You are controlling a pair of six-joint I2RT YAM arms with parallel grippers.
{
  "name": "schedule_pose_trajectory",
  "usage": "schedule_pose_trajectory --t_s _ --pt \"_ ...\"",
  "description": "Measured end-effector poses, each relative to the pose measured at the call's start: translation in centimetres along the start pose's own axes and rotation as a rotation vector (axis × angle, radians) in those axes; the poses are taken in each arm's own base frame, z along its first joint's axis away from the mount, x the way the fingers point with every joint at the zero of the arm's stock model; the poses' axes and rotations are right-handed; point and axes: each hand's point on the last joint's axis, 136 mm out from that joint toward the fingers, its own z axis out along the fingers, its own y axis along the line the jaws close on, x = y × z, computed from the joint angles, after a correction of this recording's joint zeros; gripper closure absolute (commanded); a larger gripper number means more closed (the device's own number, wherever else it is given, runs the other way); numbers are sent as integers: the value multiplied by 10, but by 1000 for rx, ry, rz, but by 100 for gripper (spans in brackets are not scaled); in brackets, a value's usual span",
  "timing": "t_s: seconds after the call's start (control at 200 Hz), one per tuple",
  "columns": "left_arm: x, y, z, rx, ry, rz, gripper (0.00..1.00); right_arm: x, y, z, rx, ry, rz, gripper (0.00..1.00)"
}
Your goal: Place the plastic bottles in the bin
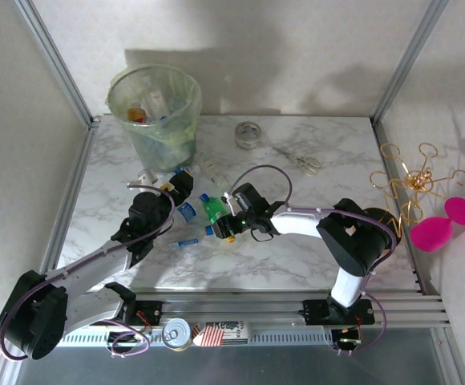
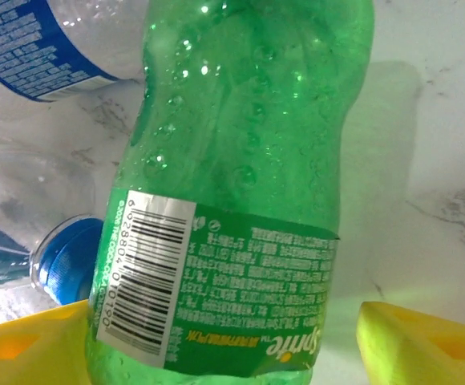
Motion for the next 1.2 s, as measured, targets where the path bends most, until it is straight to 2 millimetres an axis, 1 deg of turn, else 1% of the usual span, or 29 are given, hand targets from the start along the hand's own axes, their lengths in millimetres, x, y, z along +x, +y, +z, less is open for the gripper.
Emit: schedule_pose_trajectory --t_s 0.24,0.381,0.526,0.581,0.656,0.721,0.876,0.941,1.016,1.097,1.197 --pt "-6 -4 -4 12 -20 -6 0 -4 -5 5 27 -9 -4 27" --pt "-5 -4 -4 13 -19 -9 0 -2 -10 10 43 -7 -12 37" --pt "-5 -5 -4 20 -12 -24 0 -8 -10 10 48 -33 -31 43" --pt "-4 -7 -3 31 -8 -36 0 -9 -9 7 46 -49 -38 45" --pt "-1 -11 -2 53 5 -53 0 -12 -8 -3 47 -80 -58 46" --pt "3 -14 0 69 23 -68 0 -18 -5 -15 52 -122 -79 46" --pt "20 -21 4 99 83 -86 1 -55 9 -50 47 -274 -149 46" --pt "27 -30 6 119 108 -85 0 -68 16 -62 34 -331 -174 46" --pt "31 -45 9 152 125 -84 1 -80 23 -73 18 -385 -196 47" --pt "32 -59 13 183 135 -85 0 -89 30 -82 -3 -430 -211 46" --pt "38 -66 18 198 152 -84 1 -96 41 -91 -49 -474 -230 47"
